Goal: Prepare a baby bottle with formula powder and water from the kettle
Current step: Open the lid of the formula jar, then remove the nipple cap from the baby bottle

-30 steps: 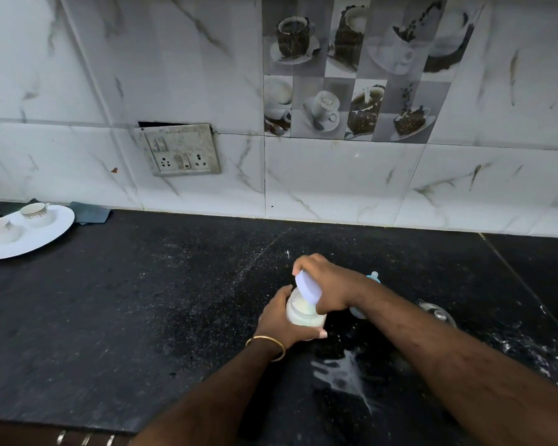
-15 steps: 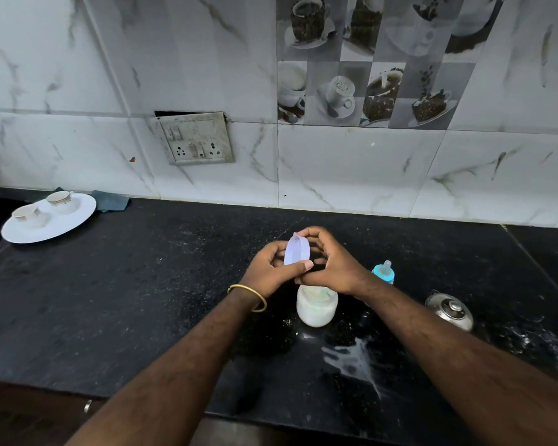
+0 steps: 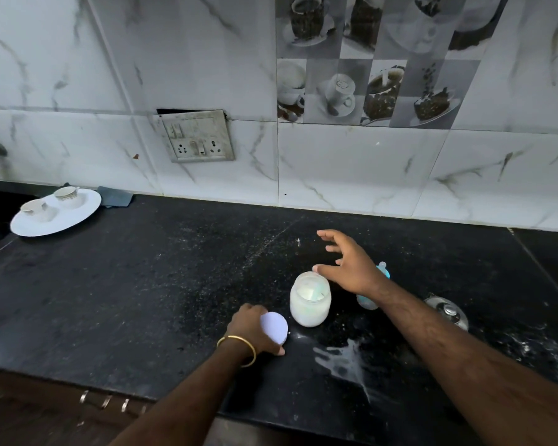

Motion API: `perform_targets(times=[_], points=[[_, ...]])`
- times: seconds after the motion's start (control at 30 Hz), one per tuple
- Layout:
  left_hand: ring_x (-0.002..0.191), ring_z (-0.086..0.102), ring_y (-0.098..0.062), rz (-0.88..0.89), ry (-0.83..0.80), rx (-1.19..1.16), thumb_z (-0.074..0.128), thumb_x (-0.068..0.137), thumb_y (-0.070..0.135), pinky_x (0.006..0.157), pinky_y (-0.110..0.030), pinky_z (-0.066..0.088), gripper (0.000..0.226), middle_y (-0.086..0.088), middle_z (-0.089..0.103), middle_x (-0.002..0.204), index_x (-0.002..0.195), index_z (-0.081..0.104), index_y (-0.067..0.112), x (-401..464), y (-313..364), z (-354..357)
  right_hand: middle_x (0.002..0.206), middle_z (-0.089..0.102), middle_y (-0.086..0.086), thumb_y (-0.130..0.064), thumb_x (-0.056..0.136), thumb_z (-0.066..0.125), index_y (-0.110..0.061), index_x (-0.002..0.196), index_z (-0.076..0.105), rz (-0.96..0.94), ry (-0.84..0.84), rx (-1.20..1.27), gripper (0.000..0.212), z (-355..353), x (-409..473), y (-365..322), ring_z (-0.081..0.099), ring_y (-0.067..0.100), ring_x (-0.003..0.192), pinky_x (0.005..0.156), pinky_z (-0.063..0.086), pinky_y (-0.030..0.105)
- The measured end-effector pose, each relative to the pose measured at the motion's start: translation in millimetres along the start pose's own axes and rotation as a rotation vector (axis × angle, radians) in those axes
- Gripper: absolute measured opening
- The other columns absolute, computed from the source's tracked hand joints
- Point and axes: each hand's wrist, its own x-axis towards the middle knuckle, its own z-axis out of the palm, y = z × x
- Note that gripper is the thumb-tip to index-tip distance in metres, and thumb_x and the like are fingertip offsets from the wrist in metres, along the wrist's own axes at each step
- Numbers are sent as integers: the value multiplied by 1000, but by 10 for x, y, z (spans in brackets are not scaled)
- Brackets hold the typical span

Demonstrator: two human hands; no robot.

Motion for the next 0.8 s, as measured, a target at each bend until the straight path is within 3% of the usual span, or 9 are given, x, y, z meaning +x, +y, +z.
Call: perform_targets(times=[0.17,0.3,0.43,0.53,0.63,0.73,0.8], points=[[128,48,-25,-31,24,93,89,43,61,105,-40,45,103,-1,51,136,134,54,28,-14,76,42,133,56,-2,-20,81,81,-26,135,55,-18,120,-134,60,-361,11,133,57,13,109,83,46,27],[142,34,-29,-62,121,70,81,40,77,115,-46,33,134,-4,34,156,153,31,24,-113,189,57,128,61,1,-33,80,79,-21,129,59,54,254,-431,54,-783,28,273,59,22,112,92,52,40],[139,38,-28,22,428,-165,44,43,102,113,-48,33,137,-5,39,154,151,34,19,-213,463,25,128,59,0,-61,74,75,-25,125,58,280,25,-632,65,-1017,12,397,59,22,115,94,50,41],[137,38,-26,126,618,-240,46,55,94,111,-49,33,120,-3,42,150,147,39,18,-227,728,32,115,64,-4,-65,65,76,-28,113,61,298,-147,-704,63,-1003,-27,451,63,17,100,88,52,37],[135,38,-19,260,721,-233,54,63,86,110,-45,32,103,1,44,146,142,45,21,-237,938,-1,107,66,-5,-53,65,81,-28,103,62,284,-184,-719,49,-875,-80,525,64,17,94,84,54,35],[130,43,-14,387,705,-198,63,74,71,107,-35,34,79,3,49,140,135,53,22,-256,1293,58,108,68,-4,-42,65,84,-27,102,64,259,-181,-698,45,-875,-85,586,65,19,94,82,54,33],[125,50,-14,473,632,-236,70,80,51,108,-36,42,60,0,54,133,129,57,19,-238,1540,152,106,68,-2,-42,66,83,-26,99,64,227,-182,-688,41,-928,-68,630,66,20,92,78,53,32]])
